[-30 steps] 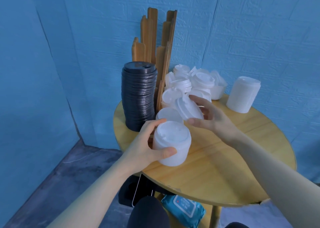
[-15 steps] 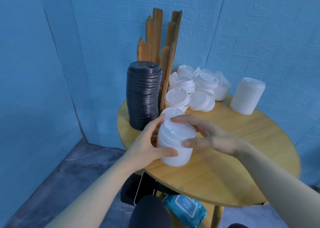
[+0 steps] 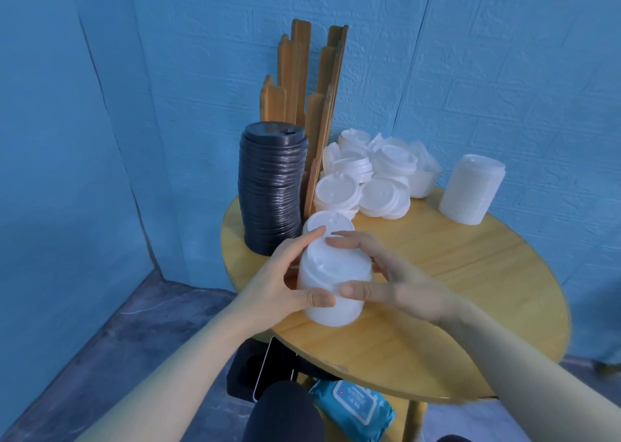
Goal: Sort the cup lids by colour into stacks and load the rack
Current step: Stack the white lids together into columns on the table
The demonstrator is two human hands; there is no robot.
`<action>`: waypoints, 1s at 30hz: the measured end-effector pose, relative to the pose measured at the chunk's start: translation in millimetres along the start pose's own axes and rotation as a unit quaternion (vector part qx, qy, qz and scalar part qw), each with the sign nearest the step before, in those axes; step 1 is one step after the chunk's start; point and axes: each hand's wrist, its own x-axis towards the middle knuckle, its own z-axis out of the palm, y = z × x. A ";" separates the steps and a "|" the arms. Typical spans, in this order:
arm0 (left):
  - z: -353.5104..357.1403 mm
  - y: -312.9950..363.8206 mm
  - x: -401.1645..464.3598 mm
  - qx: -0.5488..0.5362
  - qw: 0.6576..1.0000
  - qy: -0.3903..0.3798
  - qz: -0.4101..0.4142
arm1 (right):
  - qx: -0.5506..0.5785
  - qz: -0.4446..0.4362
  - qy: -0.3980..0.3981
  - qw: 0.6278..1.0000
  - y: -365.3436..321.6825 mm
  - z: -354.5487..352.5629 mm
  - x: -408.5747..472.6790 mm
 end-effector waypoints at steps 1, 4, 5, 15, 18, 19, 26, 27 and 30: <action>-0.8 0.5 0.0 -0.002 1.000 -0.006 -0.001 | 0.012 -0.010 0.013 1.000 3.5 4.0 -2.0; 0.7 2.3 -0.9 -0.009 1.000 -0.027 0.000 | 0.016 -0.037 0.037 0.999 10.6 12.2 -4.4; 2.9 2.3 -1.3 -0.011 1.000 -0.026 0.000 | 0.013 -0.040 0.036 0.998 11.4 12.7 -4.6; -19.1 -6.0 -14.3 0.008 0.998 0.062 -0.006 | -0.189 -0.046 0.155 0.968 33.6 -8.9 23.1; -28.9 -7.1 -17.3 0.005 0.998 0.059 -0.014 | -0.372 -0.039 0.098 0.922 41.8 -8.0 37.8; -30.0 -7.2 -17.6 0.003 0.998 0.057 -0.017 | -0.396 -0.037 0.082 0.914 42.5 -6.4 41.1; -28.6 -5.0 -17.4 0.007 0.998 0.062 -0.018 | -0.382 -0.035 0.160 0.909 56.3 -10.5 42.6; -28.1 -5.0 -17.4 0.007 0.998 0.064 -0.018 | -0.376 -0.024 0.168 0.911 59.1 -15.0 38.2; -27.6 -4.9 -17.2 0.005 0.998 0.067 -0.015 | -0.359 0.011 0.195 0.913 69.2 -31.3 18.3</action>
